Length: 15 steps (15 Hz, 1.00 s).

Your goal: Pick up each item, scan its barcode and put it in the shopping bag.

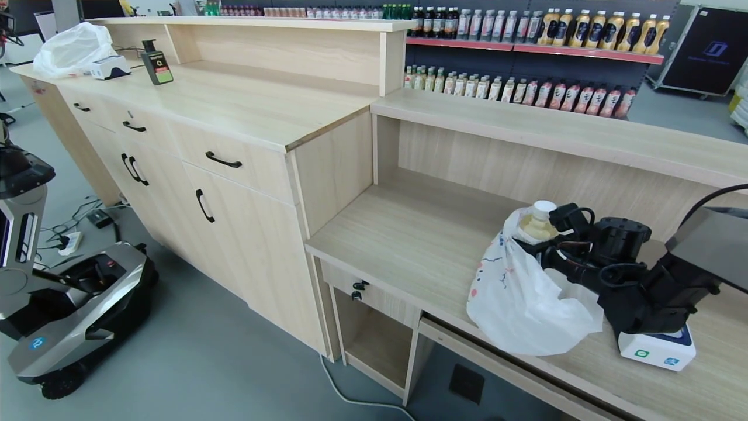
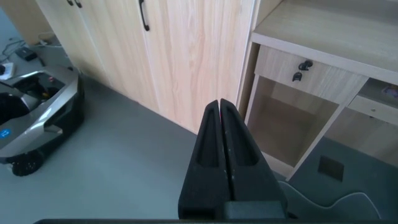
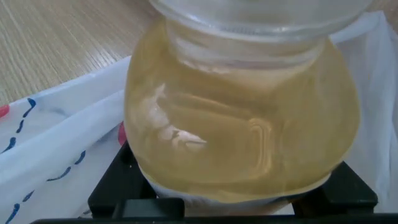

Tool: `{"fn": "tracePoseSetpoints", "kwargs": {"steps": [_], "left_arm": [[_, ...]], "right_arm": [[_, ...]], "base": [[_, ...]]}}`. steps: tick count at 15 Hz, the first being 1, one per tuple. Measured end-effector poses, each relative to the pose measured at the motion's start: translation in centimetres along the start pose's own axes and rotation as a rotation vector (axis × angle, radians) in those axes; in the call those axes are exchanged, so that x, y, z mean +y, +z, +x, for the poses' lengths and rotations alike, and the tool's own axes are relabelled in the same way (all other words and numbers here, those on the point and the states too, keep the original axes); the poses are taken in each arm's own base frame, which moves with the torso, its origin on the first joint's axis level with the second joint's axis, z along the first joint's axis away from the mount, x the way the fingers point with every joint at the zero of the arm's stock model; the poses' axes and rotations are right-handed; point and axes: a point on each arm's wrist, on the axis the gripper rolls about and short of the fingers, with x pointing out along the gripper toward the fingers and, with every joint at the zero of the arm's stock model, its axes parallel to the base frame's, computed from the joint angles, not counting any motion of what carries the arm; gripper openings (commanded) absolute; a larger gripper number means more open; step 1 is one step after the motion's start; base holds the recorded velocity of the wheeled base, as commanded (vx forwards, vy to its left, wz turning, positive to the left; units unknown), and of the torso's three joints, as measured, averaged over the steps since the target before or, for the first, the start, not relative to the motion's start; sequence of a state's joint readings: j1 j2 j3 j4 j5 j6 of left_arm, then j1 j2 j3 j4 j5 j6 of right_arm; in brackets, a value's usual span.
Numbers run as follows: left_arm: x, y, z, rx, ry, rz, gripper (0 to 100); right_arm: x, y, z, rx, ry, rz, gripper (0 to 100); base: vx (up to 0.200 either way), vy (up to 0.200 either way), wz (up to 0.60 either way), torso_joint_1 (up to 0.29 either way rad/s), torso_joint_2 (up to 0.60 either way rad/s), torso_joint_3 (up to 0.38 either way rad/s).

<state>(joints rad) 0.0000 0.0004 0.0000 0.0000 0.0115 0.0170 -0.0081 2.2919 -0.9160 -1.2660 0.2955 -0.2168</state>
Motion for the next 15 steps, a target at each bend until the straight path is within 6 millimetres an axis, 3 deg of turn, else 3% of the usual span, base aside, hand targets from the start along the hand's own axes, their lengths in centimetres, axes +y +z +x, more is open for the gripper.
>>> {"fn": "tracePoseSetpoints", "kwargs": {"steps": [2,3,7,10,13,15], "left_arm": [[0.0,0.0,0.0,0.000,0.000,0.000,0],[0.0,0.0,0.0,0.000,0.000,0.000,0],[0.0,0.0,0.0,0.000,0.000,0.000,0],[0.0,0.0,0.0,0.000,0.000,0.000,0],[0.0,0.0,0.0,0.000,0.000,0.000,0],[0.0,0.0,0.0,0.000,0.000,0.000,0]], "right_arm": [[0.0,-0.3,0.0,0.006,0.000,0.000,0],[0.0,-0.5,-0.1,0.011,0.000,0.002,100],[0.2,-1.3,-0.6,0.045,0.003,-0.004,100],[0.0,-0.3,-1.1,0.032,0.000,-0.004,100],[-0.1,2.6,-2.8,0.008,-0.008,-0.010,100],[-0.2,5.2,-5.5,-0.014,-0.022,-0.019,100]], "base": [[0.000,0.000,0.00,0.000,0.00,0.000],[0.000,0.000,0.00,0.000,0.00,0.000],[0.000,0.000,0.00,0.000,0.00,0.000],[0.000,0.000,0.00,0.000,0.00,0.000],[0.000,0.000,0.00,0.000,0.00,0.000],[0.000,0.000,0.00,0.000,0.00,0.000]]}}
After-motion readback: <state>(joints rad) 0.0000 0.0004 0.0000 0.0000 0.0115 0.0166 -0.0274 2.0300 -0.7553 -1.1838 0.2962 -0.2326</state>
